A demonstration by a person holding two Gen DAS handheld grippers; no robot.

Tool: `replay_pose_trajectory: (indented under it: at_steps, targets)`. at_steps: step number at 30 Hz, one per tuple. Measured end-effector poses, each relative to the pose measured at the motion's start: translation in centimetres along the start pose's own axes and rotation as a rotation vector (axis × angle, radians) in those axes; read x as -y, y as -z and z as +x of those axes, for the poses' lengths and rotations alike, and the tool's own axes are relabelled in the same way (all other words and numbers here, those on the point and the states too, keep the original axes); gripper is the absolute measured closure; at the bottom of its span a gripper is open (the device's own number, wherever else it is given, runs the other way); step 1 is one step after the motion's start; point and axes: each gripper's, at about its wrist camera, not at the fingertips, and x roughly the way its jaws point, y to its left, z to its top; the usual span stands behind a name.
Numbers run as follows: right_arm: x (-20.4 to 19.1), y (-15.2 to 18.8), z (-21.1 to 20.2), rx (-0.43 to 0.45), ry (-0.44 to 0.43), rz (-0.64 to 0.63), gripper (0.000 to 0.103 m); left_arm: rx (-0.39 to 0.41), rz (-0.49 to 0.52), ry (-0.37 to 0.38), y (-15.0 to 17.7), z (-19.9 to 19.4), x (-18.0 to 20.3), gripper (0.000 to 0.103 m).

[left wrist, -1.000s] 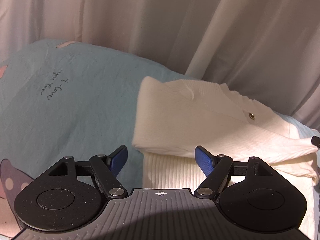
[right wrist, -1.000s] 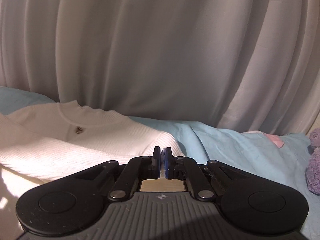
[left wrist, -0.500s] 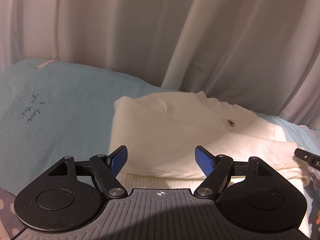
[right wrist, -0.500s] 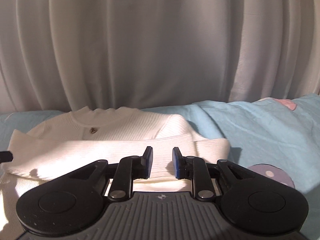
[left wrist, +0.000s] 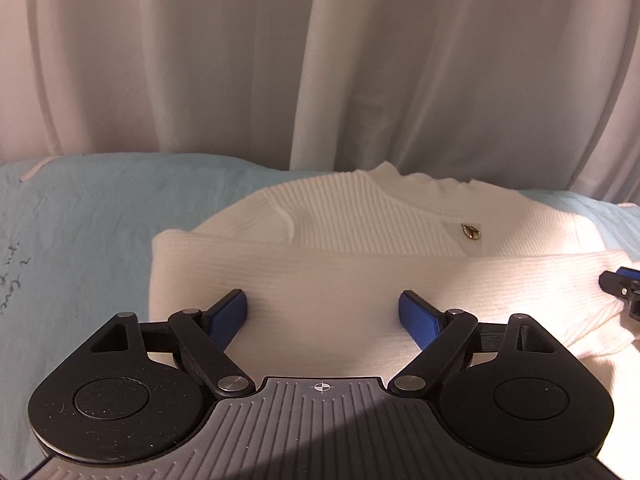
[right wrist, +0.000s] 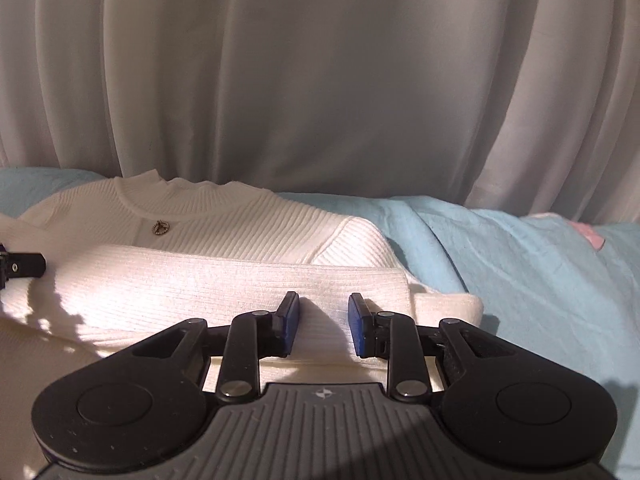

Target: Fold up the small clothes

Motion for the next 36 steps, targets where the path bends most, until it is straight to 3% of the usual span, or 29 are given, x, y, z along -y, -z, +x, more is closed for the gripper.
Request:
replay_pose_trajectory:
  at_steps: [5, 9, 10, 12, 13, 16, 18, 19, 21, 22, 23, 25, 27, 28, 29, 30, 36]
  targets:
    - [5.0, 2.4, -2.3, -0.079, -0.261, 0.513, 0.069, -0.014, -0.080, 0.059, 1.4, -2.6, -2.4, 0.016]
    - [6.2, 3.1, -1.1, -0.071, -0.289, 0.674, 0.069, -0.013, -0.056, 0.052, 2.1, -3.1, -2.0, 0.015]
    - [6.2, 3.0, -0.8, -0.070, -0.292, 0.690, 0.069, -0.016, -0.044, 0.049, 2.1, -3.1, -1.8, 0.015]
    - [6.0, 2.9, -0.2, -0.082, -0.265, 0.693, 0.081, -0.022, -0.023, 0.035, 2.1, -3.0, -1.3, 0.015]
    - [5.8, 2.8, -0.1, -0.086, -0.235, 0.667, 0.101, -0.024, -0.019, 0.033, 2.0, -3.0, -1.2, 0.015]
    - [5.1, 3.0, -1.4, -0.074, -0.139, 0.577, 0.103, -0.028, -0.029, 0.043, 2.0, -3.0, -1.3, 0.015]
    - [5.4, 3.1, -2.7, -0.067, -0.110, 0.582, 0.103, -0.033, -0.033, 0.053, 2.0, -3.0, -1.6, 0.015]
    - [5.8, 3.4, -3.3, -0.068, -0.145, 0.621, 0.099, -0.033, -0.034, 0.058, 2.0, -3.1, -1.9, 0.015]
    - [6.4, 4.2, -3.5, -0.102, -0.246, 0.710, 0.078, -0.027, -0.044, 0.066, 2.1, -3.1, -2.3, 0.015]
    - [6.4, 4.4, -3.2, -0.120, -0.275, 0.739, 0.060, -0.027, -0.048, 0.070, 2.1, -3.0, -2.4, 0.015]
    - [6.5, 4.6, -2.6, -0.134, -0.296, 0.769, 0.055, -0.027, -0.050, 0.073, 2.1, -2.8, -2.5, 0.015]
    - [6.6, 4.5, -1.7, -0.108, -0.291, 0.806, 0.056, -0.027, -0.036, 0.064, 2.1, -2.6, -2.1, 0.015]
    - [6.7, 4.0, -1.0, -0.090, -0.268, 0.813, 0.059, -0.029, -0.014, 0.057, 2.2, -2.5, -1.7, 0.015]
    - [6.6, 3.8, -0.8, -0.094, -0.248, 0.806, 0.072, -0.031, -0.006, 0.060, 2.2, -2.5, -1.6, 0.015]
    - [6.5, 3.5, -0.4, -0.106, -0.215, 0.781, 0.091, -0.031, -0.003, 0.065, 2.1, -2.4, -1.5, 0.015]
    - [6.5, 3.2, -0.2, -0.108, -0.207, 0.758, 0.095, -0.031, -0.003, 0.065, 2.1, -2.4, -1.5, 0.015]
    - [6.1, 1.9, 0.6, -0.062, -0.135, 0.624, 0.095, -0.031, 0.007, 0.058, 1.7, -1.5, -1.2, 0.015]
